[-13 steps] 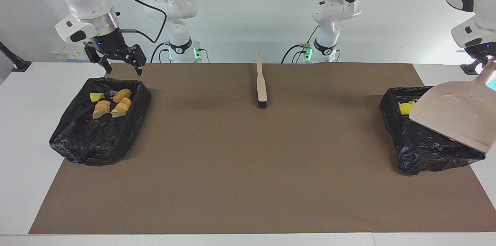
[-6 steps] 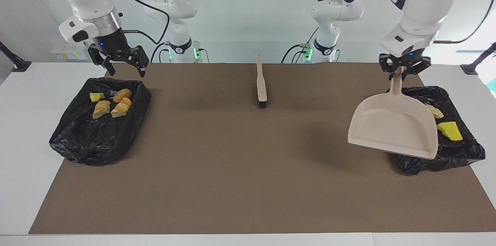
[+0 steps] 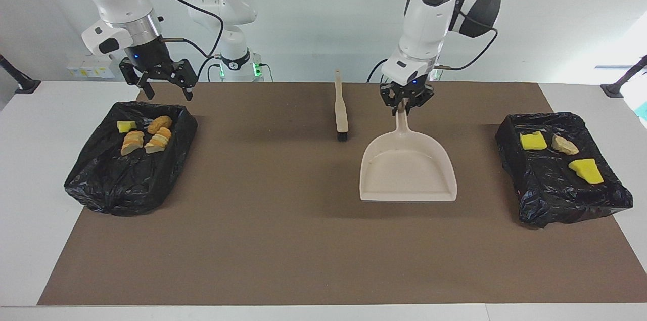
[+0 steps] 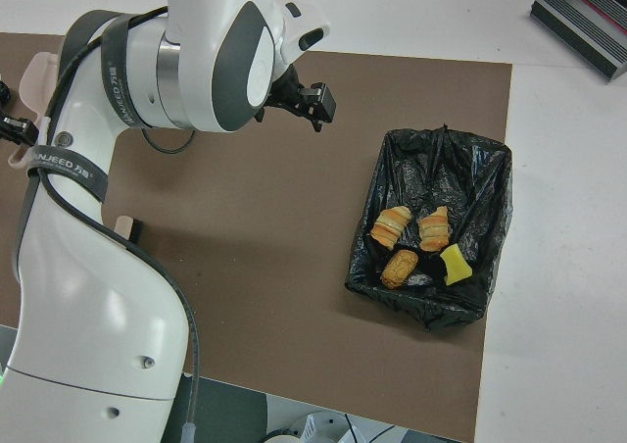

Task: Sweep and dump trash in bin
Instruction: 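Place the empty dustpan at the table center with the left gripper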

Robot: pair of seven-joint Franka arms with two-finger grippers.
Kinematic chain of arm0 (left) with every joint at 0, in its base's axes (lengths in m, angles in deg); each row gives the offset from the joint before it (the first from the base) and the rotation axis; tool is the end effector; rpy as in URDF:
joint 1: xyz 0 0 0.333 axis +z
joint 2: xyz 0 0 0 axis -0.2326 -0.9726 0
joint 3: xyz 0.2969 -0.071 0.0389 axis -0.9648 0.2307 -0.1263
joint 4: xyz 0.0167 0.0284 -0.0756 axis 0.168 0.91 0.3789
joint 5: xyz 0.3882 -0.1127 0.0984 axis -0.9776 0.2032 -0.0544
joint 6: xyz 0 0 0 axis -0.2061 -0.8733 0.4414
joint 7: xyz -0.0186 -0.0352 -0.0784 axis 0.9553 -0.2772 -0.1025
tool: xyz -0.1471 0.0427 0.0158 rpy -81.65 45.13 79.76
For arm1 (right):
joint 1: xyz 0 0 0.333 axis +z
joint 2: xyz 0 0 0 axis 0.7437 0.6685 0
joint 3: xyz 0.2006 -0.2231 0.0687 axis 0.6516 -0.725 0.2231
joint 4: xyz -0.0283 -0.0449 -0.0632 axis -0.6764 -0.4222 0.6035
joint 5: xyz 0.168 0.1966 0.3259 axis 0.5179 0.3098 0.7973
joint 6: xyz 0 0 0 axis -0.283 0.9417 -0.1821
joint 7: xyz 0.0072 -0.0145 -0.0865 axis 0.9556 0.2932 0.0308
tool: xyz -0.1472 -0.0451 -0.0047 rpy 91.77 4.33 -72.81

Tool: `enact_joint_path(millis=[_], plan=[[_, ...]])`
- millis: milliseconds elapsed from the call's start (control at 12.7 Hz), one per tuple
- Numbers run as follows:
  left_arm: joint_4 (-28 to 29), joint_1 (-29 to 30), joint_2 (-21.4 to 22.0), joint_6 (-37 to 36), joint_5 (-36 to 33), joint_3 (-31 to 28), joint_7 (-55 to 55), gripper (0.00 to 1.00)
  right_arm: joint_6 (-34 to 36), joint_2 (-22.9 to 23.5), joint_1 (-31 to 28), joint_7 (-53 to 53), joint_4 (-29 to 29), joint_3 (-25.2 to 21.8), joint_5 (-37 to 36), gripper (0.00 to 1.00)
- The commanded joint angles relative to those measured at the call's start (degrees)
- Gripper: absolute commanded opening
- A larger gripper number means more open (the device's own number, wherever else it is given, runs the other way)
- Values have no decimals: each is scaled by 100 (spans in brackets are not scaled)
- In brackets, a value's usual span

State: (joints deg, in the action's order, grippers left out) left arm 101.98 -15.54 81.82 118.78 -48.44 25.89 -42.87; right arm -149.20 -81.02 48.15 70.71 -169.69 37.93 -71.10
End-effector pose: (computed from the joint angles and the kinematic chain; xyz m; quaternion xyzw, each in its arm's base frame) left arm 0.5003 -0.3179 0.4446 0.9992 -0.0380 0.0097 0.0072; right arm 0.5713 -0.0010 0.5617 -0.9985 0.0412 -0.0358 0.0057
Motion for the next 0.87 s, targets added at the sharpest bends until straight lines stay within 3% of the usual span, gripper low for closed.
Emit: enact_joint_path(millis=[0,316,553,790], plan=[[33,-649,-677,942,122,-150,640,0,-92,-128,-10,-117,-167,15,84,100],[51,-950,-1259,1762,201,-124,941,0,-75,-128,-10,-99,-167,32,84,100],[103,-977,-1366,1957,201,-124,828,0,-75,-128,-63,-116,-167,24,75,100],[130,-1082,-1743,2466,201,-124,643,0,-75,-128,-63,-116,-167,24,75,100]])
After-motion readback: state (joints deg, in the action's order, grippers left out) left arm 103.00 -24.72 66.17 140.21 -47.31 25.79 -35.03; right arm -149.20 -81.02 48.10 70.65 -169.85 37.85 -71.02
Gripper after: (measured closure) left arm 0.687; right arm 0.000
